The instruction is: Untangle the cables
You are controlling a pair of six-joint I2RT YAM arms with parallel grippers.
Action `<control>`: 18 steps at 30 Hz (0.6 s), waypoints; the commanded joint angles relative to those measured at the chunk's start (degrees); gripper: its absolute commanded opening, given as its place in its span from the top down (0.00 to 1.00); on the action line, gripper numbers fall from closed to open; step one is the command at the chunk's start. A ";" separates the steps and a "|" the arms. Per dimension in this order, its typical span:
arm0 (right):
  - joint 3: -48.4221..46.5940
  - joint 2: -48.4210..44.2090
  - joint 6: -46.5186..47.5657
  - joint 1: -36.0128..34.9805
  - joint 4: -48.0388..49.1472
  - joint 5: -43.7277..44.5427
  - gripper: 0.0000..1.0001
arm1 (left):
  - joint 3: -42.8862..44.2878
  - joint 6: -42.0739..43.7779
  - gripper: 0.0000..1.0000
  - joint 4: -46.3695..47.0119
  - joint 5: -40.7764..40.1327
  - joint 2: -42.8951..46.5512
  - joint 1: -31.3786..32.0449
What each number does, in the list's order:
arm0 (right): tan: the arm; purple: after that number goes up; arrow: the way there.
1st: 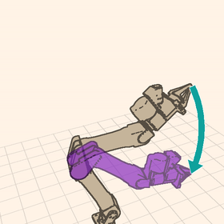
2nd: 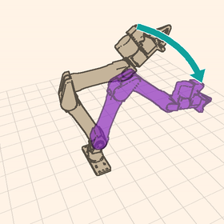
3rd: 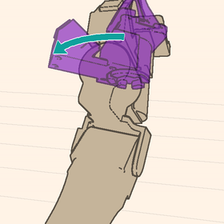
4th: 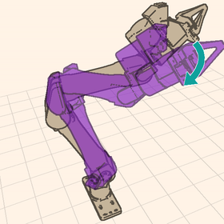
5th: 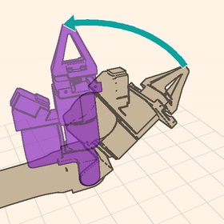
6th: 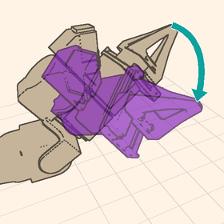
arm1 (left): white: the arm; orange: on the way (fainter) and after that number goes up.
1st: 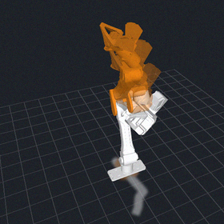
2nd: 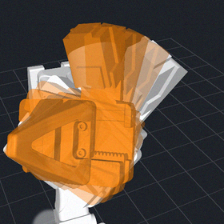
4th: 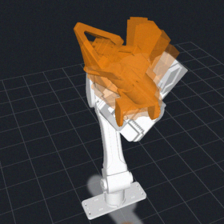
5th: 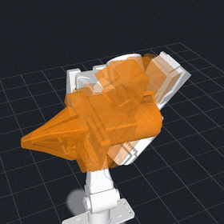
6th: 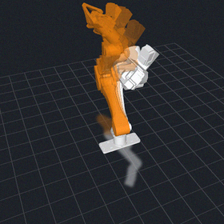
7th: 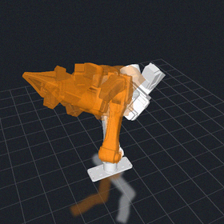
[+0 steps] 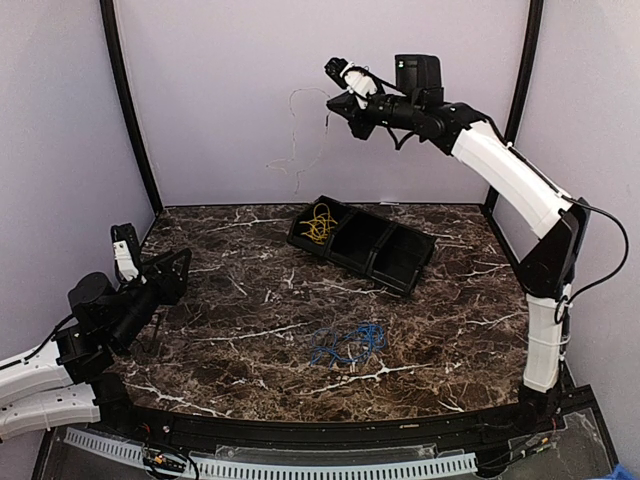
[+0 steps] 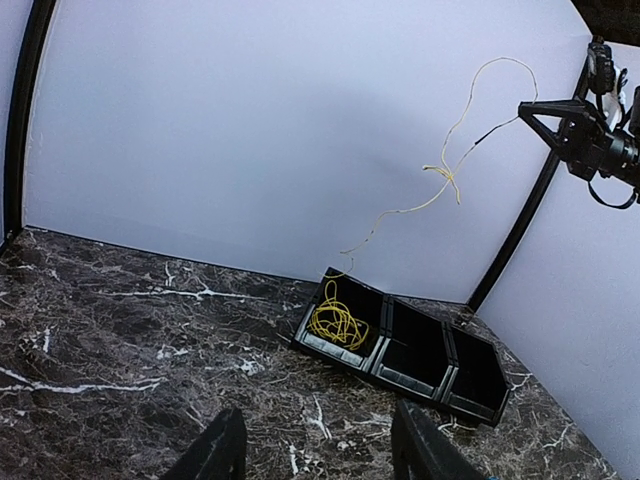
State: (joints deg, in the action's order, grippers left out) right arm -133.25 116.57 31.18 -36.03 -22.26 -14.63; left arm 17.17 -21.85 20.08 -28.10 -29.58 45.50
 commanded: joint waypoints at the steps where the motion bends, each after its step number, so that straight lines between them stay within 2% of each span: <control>1: 1.84 -3.76 1.23 0.60 2.97 2.61 1.00 | 0.02 -1.14 0.48 2.17 0.75 0.19 -0.32; 6: 4.41 -5.28 1.59 1.91 3.12 3.10 1.00 | 1.05 -1.50 0.48 1.97 0.85 -0.20 -0.32; 13: 16.01 -7.40 0.58 3.69 4.58 2.93 1.00 | 2.59 -0.59 0.48 -1.08 2.23 -0.38 -0.32; 18: 19.61 -6.83 -0.32 4.84 6.12 2.65 1.00 | 0.14 -2.09 0.48 -0.36 2.20 1.99 -0.32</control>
State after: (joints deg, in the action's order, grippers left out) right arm -115.35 110.56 32.29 -32.12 -19.77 -11.99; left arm 17.85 -22.90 19.55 -26.35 -29.34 45.50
